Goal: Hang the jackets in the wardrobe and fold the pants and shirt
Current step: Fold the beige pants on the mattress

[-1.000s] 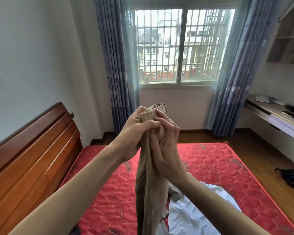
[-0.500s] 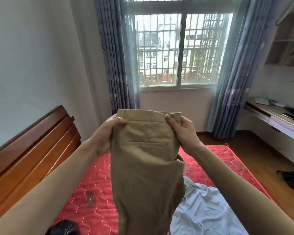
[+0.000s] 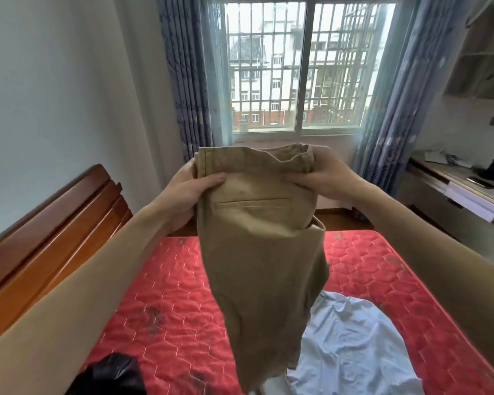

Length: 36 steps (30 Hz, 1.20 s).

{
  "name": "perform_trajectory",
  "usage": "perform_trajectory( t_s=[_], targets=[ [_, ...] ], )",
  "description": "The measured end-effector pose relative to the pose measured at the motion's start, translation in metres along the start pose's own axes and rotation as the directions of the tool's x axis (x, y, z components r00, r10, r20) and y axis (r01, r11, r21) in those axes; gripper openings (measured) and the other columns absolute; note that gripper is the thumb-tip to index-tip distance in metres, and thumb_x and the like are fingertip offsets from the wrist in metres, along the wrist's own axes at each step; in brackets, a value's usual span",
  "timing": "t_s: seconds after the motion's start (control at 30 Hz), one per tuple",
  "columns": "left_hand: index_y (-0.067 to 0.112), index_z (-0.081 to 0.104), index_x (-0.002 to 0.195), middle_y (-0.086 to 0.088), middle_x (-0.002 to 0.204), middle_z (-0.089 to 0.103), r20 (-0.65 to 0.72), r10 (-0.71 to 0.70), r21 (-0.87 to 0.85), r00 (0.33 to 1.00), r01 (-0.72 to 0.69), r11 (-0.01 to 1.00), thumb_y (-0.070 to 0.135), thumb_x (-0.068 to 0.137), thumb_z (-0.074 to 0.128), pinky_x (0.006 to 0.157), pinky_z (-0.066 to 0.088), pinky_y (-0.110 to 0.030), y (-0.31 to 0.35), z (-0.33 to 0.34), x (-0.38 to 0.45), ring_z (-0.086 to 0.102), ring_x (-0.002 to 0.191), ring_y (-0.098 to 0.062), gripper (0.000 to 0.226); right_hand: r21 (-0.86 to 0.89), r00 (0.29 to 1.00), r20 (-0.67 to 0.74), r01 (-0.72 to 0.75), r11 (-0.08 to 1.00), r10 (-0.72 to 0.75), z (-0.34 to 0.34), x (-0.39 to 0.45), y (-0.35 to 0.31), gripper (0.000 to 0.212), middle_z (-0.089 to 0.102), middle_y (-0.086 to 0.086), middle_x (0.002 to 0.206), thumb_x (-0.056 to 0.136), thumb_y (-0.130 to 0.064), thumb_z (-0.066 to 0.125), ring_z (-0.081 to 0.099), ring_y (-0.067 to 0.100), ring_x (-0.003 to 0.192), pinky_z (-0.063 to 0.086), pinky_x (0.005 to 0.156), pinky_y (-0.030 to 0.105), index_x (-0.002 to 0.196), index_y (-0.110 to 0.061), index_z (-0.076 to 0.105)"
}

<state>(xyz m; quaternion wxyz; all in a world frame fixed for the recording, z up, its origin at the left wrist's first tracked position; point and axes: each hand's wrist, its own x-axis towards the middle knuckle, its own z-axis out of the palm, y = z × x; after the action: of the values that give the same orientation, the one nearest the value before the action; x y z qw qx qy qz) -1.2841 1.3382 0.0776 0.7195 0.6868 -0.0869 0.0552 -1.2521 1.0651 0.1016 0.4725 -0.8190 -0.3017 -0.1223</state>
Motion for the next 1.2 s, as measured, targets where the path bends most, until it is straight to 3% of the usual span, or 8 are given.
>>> perform_trajectory(
  t_s=[0.17,0.27,0.47,0.6,0.73,0.93,1.07,1.2],
  targets=[
    [0.016,0.063,0.13,0.002,0.119,0.076,0.042,0.164,0.004,0.986,-0.164,0.986,0.019,0.098,0.069,0.089,0.058,-0.022,0.018,-0.008,0.013,0.072,0.109,-0.013,0.033,0.258,0.995,0.096,-0.052,0.965,0.028,-0.012,-0.006,-0.004,0.033,0.077,0.009,0.118,0.089,-0.008,0.081,0.072,0.023,0.114,0.06,0.095,0.033,0.122,-0.009,0.075],
    [0.016,0.062,0.125,0.003,0.112,0.076,0.065,0.196,0.016,0.979,-0.197,0.98,0.011,0.102,0.065,0.089,0.057,-0.022,0.008,0.002,0.009,0.071,0.107,-0.013,0.024,-0.152,0.998,-0.065,-0.008,0.988,-0.002,-0.013,-0.01,-0.003,0.025,0.076,0.006,0.112,0.093,-0.01,0.077,0.07,0.026,0.11,0.056,0.098,0.05,0.116,-0.003,0.07],
    [0.029,0.071,0.11,0.006,0.111,0.075,0.047,0.122,0.261,0.991,-0.13,0.957,0.034,0.084,0.084,0.088,0.055,-0.027,0.017,-0.006,-0.008,0.069,0.113,-0.017,0.03,0.109,0.987,0.123,0.093,0.99,-0.106,-0.022,-0.026,0.01,0.035,0.075,-0.011,0.12,0.095,-0.014,0.077,0.069,0.004,0.114,0.054,0.097,0.021,0.127,-0.025,0.07],
    [0.041,0.063,0.117,0.018,0.107,0.071,0.243,0.265,0.717,0.933,-0.357,0.599,0.074,0.076,0.067,0.084,0.055,-0.027,0.058,0.019,-0.015,0.069,0.099,0.001,0.053,0.156,0.976,0.111,0.17,0.973,-0.188,-0.012,-0.023,0.016,0.031,0.075,-0.004,0.121,0.094,-0.011,0.077,0.068,0.008,0.112,0.054,0.098,0.026,0.124,-0.018,0.072],
    [0.037,0.06,0.117,0.011,0.098,0.071,0.412,0.065,0.895,0.909,-0.417,0.158,0.082,0.078,0.057,0.081,0.056,-0.037,0.073,0.066,-0.013,0.069,0.092,-0.013,0.06,0.191,0.964,0.093,0.227,0.955,-0.248,0.0,-0.026,0.015,0.029,0.077,-0.005,0.111,0.093,-0.014,0.078,0.069,0.001,0.102,0.052,0.089,0.017,0.117,-0.03,0.073],
    [0.017,0.077,0.111,-0.004,0.098,0.077,0.497,0.113,0.748,0.86,-0.491,0.446,0.038,0.098,0.071,0.09,0.056,-0.049,0.055,0.073,-0.016,0.073,0.098,-0.022,0.025,0.255,0.981,-0.134,0.169,0.952,-0.138,0.028,-0.075,0.06,0.022,0.074,-0.011,0.093,0.09,-0.031,0.082,0.063,0.0,0.084,0.05,0.073,0.018,0.105,-0.017,0.073],
    [0.022,0.079,0.109,0.002,0.096,0.077,0.512,0.14,0.688,0.847,-0.502,0.524,0.031,0.098,0.071,0.089,0.059,-0.048,0.063,0.06,-0.013,0.073,0.094,-0.018,0.017,0.195,0.984,-0.051,-0.159,0.968,0.171,0.083,-0.151,0.135,0.059,0.04,-0.019,0.055,0.082,-0.05,0.08,0.034,-0.002,0.054,0.03,0.051,0.026,0.052,-0.014,0.043],
    [0.022,0.08,0.106,0.001,0.093,0.077,0.532,0.049,0.702,0.846,-0.472,0.534,0.031,0.098,0.073,0.089,0.059,-0.048,0.057,0.055,-0.008,0.073,0.091,-0.018,0.013,0.096,0.978,0.072,-0.201,0.975,0.195,0.122,-0.17,0.17,0.062,0.036,-0.008,0.057,0.098,-0.039,0.07,0.031,0.007,0.055,0.03,0.052,0.033,0.053,-0.021,0.032]
  ],
)
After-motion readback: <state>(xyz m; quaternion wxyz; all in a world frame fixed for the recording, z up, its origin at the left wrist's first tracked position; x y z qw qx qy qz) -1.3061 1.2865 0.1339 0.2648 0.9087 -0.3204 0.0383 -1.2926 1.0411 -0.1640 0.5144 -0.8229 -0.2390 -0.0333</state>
